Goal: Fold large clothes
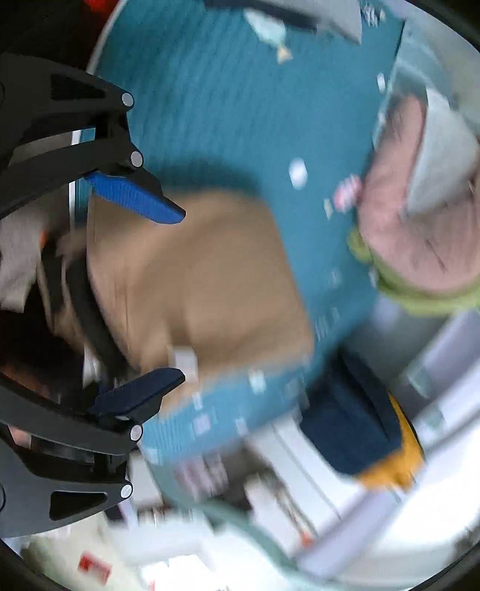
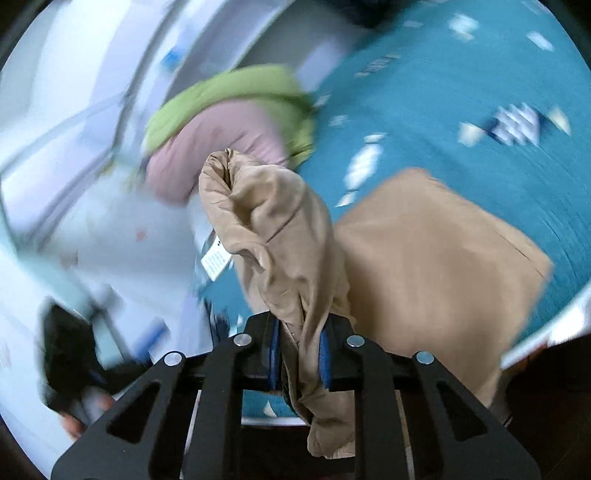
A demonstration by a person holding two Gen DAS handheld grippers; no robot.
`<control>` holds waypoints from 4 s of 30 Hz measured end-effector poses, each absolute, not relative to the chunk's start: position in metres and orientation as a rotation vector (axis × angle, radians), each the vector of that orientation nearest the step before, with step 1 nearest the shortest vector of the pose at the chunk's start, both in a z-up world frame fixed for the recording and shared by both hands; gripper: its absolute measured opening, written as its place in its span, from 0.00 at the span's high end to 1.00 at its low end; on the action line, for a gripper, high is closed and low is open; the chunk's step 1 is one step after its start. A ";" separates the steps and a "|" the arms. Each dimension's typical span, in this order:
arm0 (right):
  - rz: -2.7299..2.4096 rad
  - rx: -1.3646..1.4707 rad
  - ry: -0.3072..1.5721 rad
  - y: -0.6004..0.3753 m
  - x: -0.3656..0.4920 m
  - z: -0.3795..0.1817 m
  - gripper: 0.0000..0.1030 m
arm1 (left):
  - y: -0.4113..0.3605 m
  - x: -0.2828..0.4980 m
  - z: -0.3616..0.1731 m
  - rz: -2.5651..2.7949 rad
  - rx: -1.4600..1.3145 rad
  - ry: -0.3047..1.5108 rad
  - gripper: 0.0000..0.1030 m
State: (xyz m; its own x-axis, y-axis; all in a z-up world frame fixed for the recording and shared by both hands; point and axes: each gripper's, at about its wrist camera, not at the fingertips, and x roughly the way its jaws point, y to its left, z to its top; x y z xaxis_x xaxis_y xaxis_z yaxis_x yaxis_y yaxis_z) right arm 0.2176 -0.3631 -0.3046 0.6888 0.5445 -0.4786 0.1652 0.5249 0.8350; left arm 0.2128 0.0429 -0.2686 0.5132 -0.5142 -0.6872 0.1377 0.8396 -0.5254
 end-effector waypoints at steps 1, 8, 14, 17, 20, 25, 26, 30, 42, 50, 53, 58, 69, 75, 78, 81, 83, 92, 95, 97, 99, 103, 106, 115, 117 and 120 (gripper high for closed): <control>0.216 1.048 0.817 -0.372 0.214 -0.314 0.84 | 0.040 0.217 -0.281 -0.371 -0.405 0.990 0.21; -0.006 1.018 0.920 -0.400 0.209 -0.340 0.77 | 0.024 0.227 -0.372 -0.283 -0.348 1.212 0.21; 0.028 0.983 0.908 -0.411 0.192 -0.313 0.72 | 0.009 0.227 -0.394 -0.289 -0.326 1.235 0.22; 0.088 0.796 0.791 -0.397 0.191 -0.263 0.72 | 0.001 0.227 -0.388 -0.307 -0.279 1.220 0.22; 0.085 0.647 0.732 -0.379 0.197 -0.240 0.72 | -0.011 0.227 -0.382 -0.313 -0.229 1.204 0.22; 0.037 0.609 0.730 -0.376 0.192 -0.231 0.72 | -0.023 0.230 -0.383 -0.323 -0.186 1.214 0.22; 0.035 0.616 0.743 -0.378 0.188 -0.230 0.70 | -0.022 0.229 -0.383 -0.325 -0.190 1.216 0.22; 0.109 0.701 0.918 -0.386 0.189 -0.244 0.51 | -0.025 0.234 -0.389 -0.304 -0.188 1.239 0.22; 0.180 0.710 0.925 -0.389 0.245 -0.286 0.56 | -0.031 0.231 -0.386 -0.320 -0.148 1.232 0.22; 0.027 0.659 1.044 -0.408 0.248 -0.322 0.56 | -0.006 0.229 -0.375 -0.389 -0.280 1.195 0.17; -0.070 0.640 1.063 -0.415 0.232 -0.322 0.28 | 0.013 0.231 -0.374 -0.374 -0.357 1.172 0.13; 0.072 1.069 1.177 -0.429 0.221 -0.388 0.28 | 0.018 0.239 -0.392 -0.355 -0.407 1.239 0.13; 0.247 1.311 1.137 -0.432 0.229 -0.420 0.21 | 0.002 0.244 -0.419 -0.403 -0.544 1.306 0.11; 0.379 1.397 1.082 -0.427 0.237 -0.420 0.21 | -0.008 0.245 -0.423 -0.429 -0.586 1.322 0.11; 0.381 1.316 1.087 -0.415 0.245 -0.414 0.26 | -0.012 0.246 -0.424 -0.447 -0.623 1.321 0.11; 0.366 1.355 1.095 -0.413 0.251 -0.429 0.35 | -0.012 0.241 -0.429 -0.434 -0.662 1.317 0.11; 0.374 1.345 1.084 -0.412 0.254 -0.427 0.53 | -0.016 0.236 -0.428 -0.445 -0.626 1.309 0.11; 0.568 1.332 0.989 -0.385 0.265 -0.389 0.70 | -0.009 0.231 -0.369 -0.443 -0.440 1.112 0.47; 0.650 1.345 0.954 -0.371 0.274 -0.377 0.71 | 0.003 0.227 -0.344 -0.434 -0.392 1.042 0.50; 0.704 1.334 0.937 -0.357 0.285 -0.366 0.71 | 0.008 0.224 -0.328 -0.430 -0.355 1.008 0.51; 0.759 1.327 0.925 -0.342 0.294 -0.355 0.71 | 0.022 0.221 -0.309 -0.412 -0.326 0.961 0.51; 0.867 1.283 0.896 -0.304 0.314 -0.331 0.71 | 0.060 0.221 -0.270 -0.368 -0.281 0.873 0.51; 0.956 1.198 0.881 -0.267 0.341 -0.306 0.71 | 0.097 0.226 -0.244 -0.328 -0.284 0.821 0.51; 1.247 1.055 0.789 -0.124 0.395 -0.249 0.71 | 0.239 0.238 -0.162 -0.135 -0.238 0.605 0.51; 1.309 1.065 0.800 -0.074 0.408 -0.251 0.71 | 0.274 0.241 -0.155 -0.078 -0.212 0.581 0.51; 1.356 1.054 0.821 -0.014 0.418 -0.263 0.71 | 0.333 0.249 -0.158 0.005 -0.174 0.579 0.51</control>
State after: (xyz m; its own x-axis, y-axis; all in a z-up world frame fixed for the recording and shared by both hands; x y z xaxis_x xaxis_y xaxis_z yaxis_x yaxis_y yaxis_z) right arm 0.4184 -0.0141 -0.2633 0.0796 0.9901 0.1157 -0.3563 -0.0801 0.9309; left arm 0.2486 0.3333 -0.1579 0.8372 -0.0443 -0.5451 -0.0534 0.9853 -0.1621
